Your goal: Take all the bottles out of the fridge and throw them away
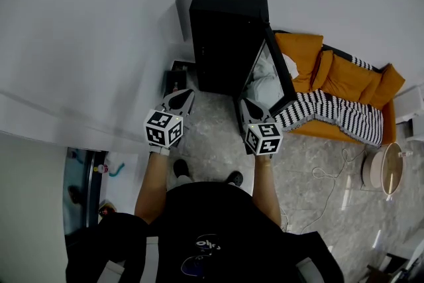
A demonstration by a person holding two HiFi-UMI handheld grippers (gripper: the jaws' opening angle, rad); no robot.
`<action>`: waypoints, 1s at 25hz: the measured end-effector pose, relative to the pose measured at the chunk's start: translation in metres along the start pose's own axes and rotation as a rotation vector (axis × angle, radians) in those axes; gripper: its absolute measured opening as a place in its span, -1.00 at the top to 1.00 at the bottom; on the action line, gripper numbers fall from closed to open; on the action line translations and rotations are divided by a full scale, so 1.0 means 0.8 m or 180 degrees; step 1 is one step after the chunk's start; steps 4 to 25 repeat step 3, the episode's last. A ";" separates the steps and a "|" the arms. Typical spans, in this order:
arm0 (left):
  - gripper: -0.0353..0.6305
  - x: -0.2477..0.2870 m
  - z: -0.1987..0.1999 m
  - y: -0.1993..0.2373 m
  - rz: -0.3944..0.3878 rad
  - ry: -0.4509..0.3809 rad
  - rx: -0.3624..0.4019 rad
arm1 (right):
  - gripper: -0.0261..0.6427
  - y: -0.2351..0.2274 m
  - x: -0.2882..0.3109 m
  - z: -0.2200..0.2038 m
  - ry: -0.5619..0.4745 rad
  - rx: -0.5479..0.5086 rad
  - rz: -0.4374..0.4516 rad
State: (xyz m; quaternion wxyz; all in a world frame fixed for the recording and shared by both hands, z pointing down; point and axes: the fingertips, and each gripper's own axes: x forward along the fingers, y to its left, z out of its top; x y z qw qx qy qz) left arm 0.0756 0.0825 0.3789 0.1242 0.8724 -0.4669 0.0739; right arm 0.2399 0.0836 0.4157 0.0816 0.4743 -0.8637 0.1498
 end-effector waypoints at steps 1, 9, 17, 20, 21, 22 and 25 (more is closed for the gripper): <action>0.89 -0.001 0.000 0.000 -0.0002 0.0000 0.0004 | 0.90 0.001 0.000 -0.001 0.0005 -0.0005 0.0004; 0.89 -0.003 -0.001 0.000 -0.0005 0.0003 0.0011 | 0.90 0.004 -0.001 -0.002 0.0014 -0.0016 0.0012; 0.89 -0.003 -0.001 0.000 -0.0005 0.0003 0.0011 | 0.90 0.004 -0.001 -0.002 0.0014 -0.0016 0.0012; 0.89 -0.003 -0.001 0.000 -0.0005 0.0003 0.0011 | 0.90 0.004 -0.001 -0.002 0.0014 -0.0016 0.0012; 0.89 -0.003 -0.001 0.000 -0.0005 0.0003 0.0011 | 0.90 0.004 -0.001 -0.002 0.0014 -0.0016 0.0012; 0.89 -0.003 -0.001 0.000 -0.0005 0.0003 0.0011 | 0.90 0.004 -0.001 -0.002 0.0014 -0.0016 0.0012; 0.89 -0.003 -0.001 0.000 -0.0005 0.0003 0.0011 | 0.90 0.004 -0.001 -0.002 0.0014 -0.0016 0.0012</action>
